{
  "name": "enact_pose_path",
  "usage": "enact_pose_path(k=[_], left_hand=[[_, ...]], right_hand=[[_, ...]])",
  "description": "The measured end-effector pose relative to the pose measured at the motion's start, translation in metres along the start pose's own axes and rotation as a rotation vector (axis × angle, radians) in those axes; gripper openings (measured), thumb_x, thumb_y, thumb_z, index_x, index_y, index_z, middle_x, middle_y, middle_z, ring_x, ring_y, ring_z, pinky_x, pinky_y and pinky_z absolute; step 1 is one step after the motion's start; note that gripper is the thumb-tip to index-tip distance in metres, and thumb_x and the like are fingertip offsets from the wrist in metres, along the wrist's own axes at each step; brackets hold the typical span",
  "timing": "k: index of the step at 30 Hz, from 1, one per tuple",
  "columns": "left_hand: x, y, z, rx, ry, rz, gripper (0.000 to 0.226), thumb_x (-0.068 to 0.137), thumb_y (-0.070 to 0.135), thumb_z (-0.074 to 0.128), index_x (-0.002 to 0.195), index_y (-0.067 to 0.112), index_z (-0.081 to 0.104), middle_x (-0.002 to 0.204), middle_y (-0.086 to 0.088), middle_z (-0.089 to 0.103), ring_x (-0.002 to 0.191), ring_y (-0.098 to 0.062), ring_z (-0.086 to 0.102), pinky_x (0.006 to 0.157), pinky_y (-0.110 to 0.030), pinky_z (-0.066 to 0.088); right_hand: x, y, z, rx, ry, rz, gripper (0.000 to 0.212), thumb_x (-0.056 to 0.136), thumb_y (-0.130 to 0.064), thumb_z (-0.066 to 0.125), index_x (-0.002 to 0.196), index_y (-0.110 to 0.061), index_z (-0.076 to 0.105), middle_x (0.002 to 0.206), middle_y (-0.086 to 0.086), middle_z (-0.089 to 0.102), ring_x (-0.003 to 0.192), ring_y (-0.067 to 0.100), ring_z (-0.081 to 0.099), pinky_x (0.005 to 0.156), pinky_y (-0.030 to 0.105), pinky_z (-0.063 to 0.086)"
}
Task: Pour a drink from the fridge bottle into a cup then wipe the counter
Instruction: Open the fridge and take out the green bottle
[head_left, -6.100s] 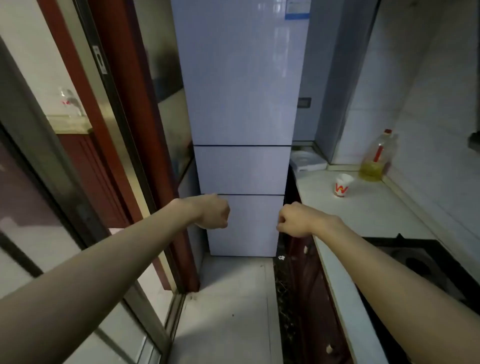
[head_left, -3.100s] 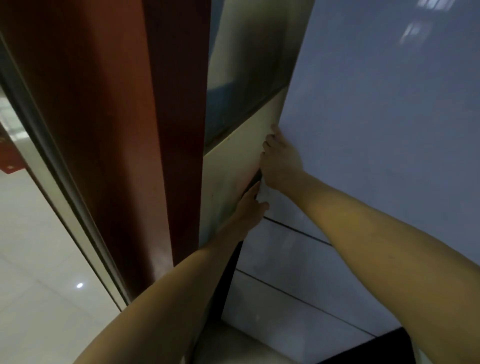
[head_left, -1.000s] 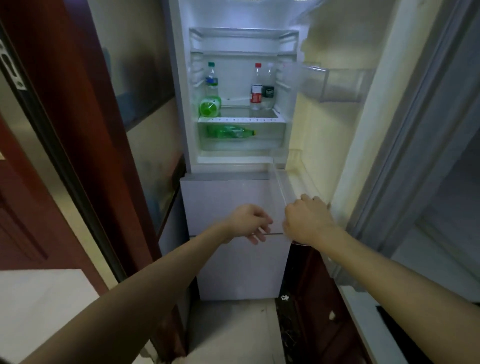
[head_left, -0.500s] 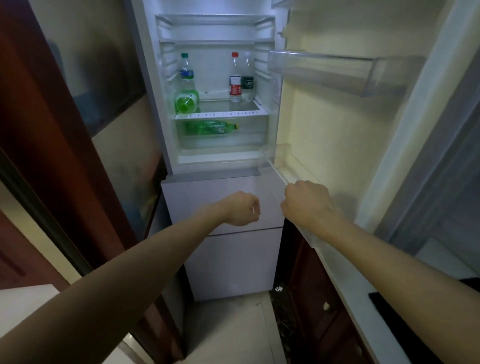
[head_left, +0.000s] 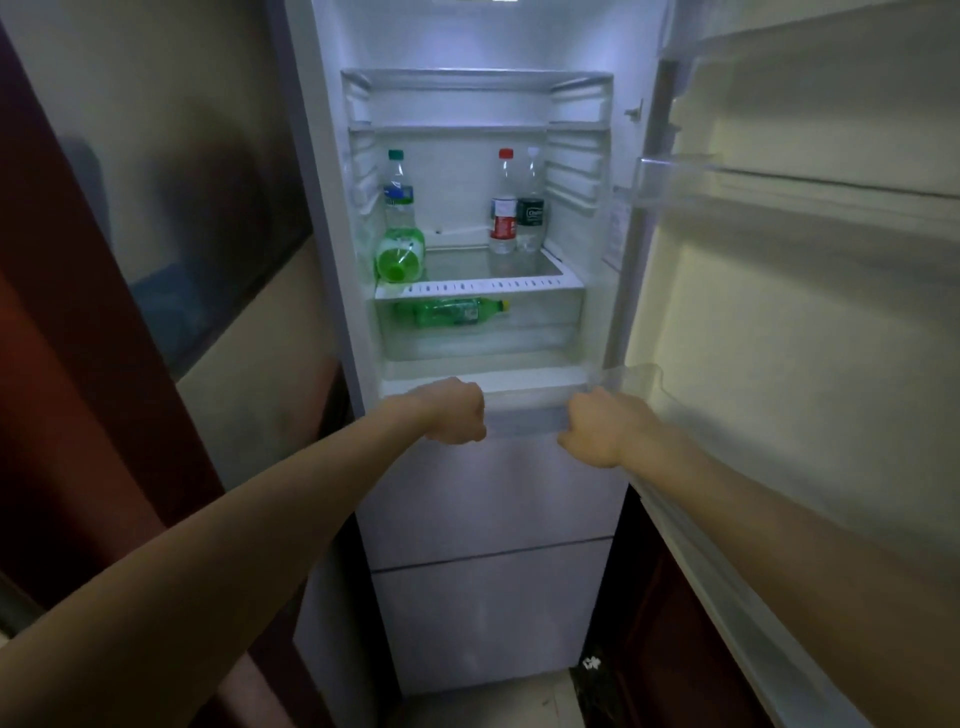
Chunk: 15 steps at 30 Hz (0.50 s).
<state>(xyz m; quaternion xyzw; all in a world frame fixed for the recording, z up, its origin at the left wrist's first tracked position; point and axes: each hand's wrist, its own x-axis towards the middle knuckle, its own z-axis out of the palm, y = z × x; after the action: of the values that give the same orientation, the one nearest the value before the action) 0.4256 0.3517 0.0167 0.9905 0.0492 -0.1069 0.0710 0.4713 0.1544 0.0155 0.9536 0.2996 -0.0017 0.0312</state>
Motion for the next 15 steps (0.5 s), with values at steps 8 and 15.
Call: enact_pose_path(k=[8,15], left_hand=[[0.047,-0.06,-0.037,-0.009,0.073,-0.054,0.028,0.088,0.026,0.059,0.101,0.004,0.071,0.104,-0.014,0.071,0.094,-0.032,0.067,0.086,-0.041,0.057],[0.086,-0.084,-0.05,-0.102,0.022,-0.099,0.027,0.091,0.023,0.058,0.098,0.0,0.071,0.096,-0.017,0.075,0.092,-0.033,0.071,0.081,-0.044,0.06]], right_hand=[[0.074,-0.014,-0.028,0.04,0.002,0.035,0.028,0.092,-0.029,0.05,0.106,-0.008,0.063,0.115,0.016,0.063,0.098,0.031,0.062,0.069,0.028,0.041],[0.139,-0.012,-0.03,0.099,-0.023,-0.008,0.024,0.092,-0.029,0.052,0.077,-0.011,0.052,0.091,0.008,0.055,0.082,0.026,0.056,0.069,0.029,0.045]])
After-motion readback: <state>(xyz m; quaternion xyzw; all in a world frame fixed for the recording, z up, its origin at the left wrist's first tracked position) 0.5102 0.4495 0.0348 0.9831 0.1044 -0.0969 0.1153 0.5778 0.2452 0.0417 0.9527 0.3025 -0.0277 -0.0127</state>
